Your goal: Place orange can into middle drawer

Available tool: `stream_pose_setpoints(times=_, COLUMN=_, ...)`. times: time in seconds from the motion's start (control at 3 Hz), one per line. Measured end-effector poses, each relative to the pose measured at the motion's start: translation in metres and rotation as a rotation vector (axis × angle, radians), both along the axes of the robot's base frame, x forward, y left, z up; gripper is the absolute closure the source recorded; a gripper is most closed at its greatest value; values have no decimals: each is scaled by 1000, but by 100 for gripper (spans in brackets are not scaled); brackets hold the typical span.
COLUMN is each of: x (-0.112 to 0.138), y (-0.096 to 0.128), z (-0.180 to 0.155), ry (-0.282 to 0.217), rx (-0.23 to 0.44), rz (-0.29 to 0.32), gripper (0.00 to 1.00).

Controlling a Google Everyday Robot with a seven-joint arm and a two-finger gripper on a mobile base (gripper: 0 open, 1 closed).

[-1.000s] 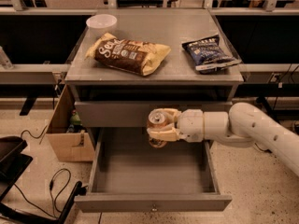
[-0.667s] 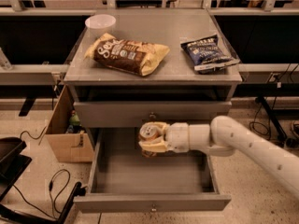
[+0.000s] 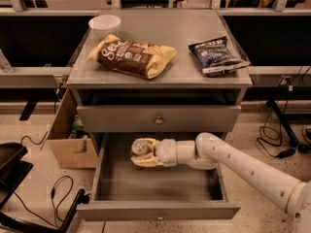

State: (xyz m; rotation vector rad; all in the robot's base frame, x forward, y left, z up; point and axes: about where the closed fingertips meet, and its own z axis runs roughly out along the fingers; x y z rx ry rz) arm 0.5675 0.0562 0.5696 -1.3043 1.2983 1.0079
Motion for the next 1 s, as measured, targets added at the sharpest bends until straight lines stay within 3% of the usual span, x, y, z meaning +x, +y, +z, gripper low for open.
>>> stream_pose_setpoints(times=0.33, x=0, y=3, z=-8, ry=10, rx=9, rz=1, gripper=100)
stream_pose_setpoints(times=1.0, x=0, y=50, z=-72, ry=28, rx=-34, rz=100, gripper=100)
